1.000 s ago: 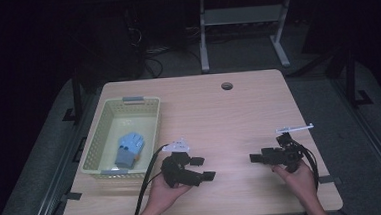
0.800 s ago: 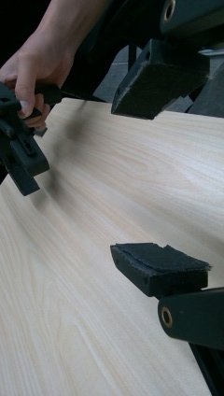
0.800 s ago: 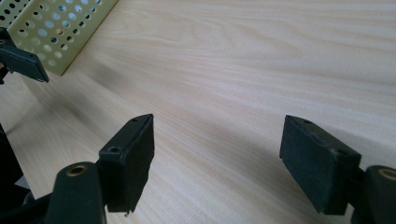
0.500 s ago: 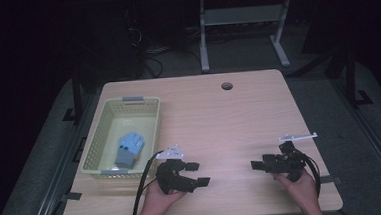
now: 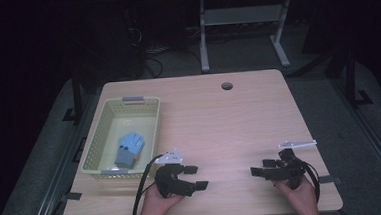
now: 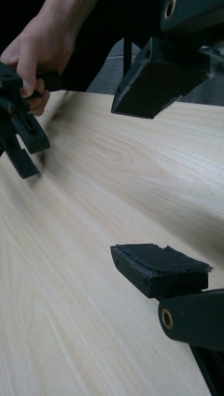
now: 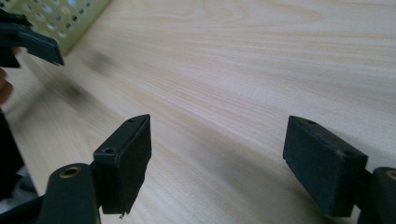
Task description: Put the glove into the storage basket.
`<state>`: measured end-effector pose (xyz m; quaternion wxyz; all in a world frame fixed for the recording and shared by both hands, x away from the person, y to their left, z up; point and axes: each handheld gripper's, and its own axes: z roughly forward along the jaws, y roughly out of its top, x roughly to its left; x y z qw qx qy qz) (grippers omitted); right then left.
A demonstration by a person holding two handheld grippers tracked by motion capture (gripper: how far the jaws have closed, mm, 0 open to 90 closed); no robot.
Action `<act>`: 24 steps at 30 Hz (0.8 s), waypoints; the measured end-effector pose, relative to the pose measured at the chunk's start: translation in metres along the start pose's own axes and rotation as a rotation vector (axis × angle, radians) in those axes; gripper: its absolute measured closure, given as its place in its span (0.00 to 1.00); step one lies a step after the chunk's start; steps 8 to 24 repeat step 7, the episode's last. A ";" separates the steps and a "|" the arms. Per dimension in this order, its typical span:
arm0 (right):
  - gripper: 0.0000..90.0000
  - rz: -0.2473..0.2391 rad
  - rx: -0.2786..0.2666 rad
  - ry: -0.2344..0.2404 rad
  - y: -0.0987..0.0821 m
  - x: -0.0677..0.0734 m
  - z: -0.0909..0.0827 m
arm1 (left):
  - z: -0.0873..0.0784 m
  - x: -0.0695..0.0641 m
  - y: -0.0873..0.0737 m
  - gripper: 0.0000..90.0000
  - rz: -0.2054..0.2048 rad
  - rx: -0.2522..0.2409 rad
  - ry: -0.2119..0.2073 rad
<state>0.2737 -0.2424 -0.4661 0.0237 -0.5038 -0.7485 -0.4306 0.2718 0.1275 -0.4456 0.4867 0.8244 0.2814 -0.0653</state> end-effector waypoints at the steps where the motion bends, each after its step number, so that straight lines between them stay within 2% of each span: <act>1: 0.26 -0.008 0.011 -0.009 0.001 0.000 0.001 | 0.001 0.000 0.000 0.29 0.001 0.001 -0.001; 3: 0.26 -0.027 0.024 -0.020 0.001 0.001 0.003 | 0.001 -0.001 0.000 0.29 0.005 -0.002 -0.005; 7: 0.26 -0.062 0.013 -0.025 0.002 0.006 0.004 | 0.000 -0.003 0.000 0.29 0.013 -0.015 -0.013; 24: 0.26 -0.062 0.013 -0.025 0.002 0.006 0.004 | 0.000 -0.003 0.000 0.29 0.013 -0.015 -0.013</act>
